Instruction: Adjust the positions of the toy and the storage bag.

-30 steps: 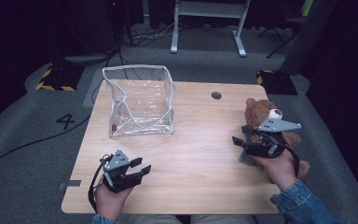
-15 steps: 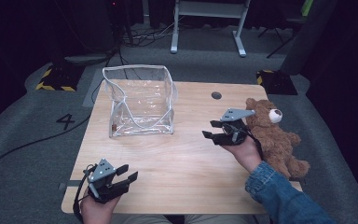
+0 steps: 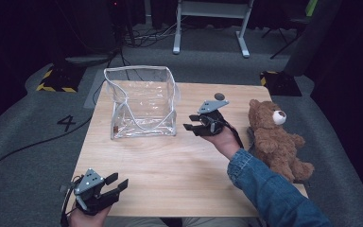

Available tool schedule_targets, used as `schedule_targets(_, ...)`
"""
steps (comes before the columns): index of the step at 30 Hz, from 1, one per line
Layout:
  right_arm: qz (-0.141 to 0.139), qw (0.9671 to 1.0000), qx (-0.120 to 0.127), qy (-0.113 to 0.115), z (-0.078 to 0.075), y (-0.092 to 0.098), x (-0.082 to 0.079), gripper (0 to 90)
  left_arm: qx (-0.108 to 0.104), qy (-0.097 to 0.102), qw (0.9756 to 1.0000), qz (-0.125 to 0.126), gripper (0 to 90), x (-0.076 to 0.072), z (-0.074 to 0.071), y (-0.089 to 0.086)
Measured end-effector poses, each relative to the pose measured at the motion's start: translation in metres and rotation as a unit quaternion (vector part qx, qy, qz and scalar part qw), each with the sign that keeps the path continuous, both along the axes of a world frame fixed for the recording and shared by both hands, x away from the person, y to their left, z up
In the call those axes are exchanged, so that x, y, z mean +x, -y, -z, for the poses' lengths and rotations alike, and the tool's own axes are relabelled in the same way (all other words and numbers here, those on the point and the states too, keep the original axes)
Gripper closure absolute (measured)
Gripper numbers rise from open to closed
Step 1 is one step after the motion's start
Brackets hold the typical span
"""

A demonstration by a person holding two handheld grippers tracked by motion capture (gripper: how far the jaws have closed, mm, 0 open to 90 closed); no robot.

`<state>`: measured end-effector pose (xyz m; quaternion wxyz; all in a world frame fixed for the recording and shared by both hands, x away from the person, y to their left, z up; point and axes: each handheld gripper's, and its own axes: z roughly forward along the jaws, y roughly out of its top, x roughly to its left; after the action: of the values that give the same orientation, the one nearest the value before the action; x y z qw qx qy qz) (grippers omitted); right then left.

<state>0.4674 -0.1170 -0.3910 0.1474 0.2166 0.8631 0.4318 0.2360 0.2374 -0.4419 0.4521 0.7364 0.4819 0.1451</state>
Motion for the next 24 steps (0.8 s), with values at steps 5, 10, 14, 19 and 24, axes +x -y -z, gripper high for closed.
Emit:
schedule_targets(5, -0.002, 1.0000, 0.002, 0.004, -0.002, -0.013, 0.010, 54.0, -0.005, 0.003, 1.0000, 0.001, 51.7, 0.007, -0.002, -0.003)
schedule_targets(10, 0.000, 1.0000, -0.004, 0.003, -0.003, -0.026, 0.015, 55.0, -0.004, 0.001, 0.9998, 0.017, 51.6, 0.015, 0.000, 0.001)
schedule_targets(14, -0.004, 0.9999, -0.008, 0.011, -0.001, -0.034, 0.018, 54.4, -0.006, 0.001, 0.9996, 0.026, 51.5, 0.023, 0.000, 0.005)
schedule_targets(19, -0.003, 0.9994, -0.025, 0.024, 0.000, -0.042, 0.022, 63.7, 0.001, -0.002, 0.9991, 0.042, 51.3, 0.031, 0.001, 0.011)
schedule_targets(24, -0.019, 0.9975, -0.044, 0.051, -0.003, -0.047, 0.021, 82.3, 0.000, -0.004, 0.9990, 0.044, 51.2, 0.032, 0.001, 0.013)
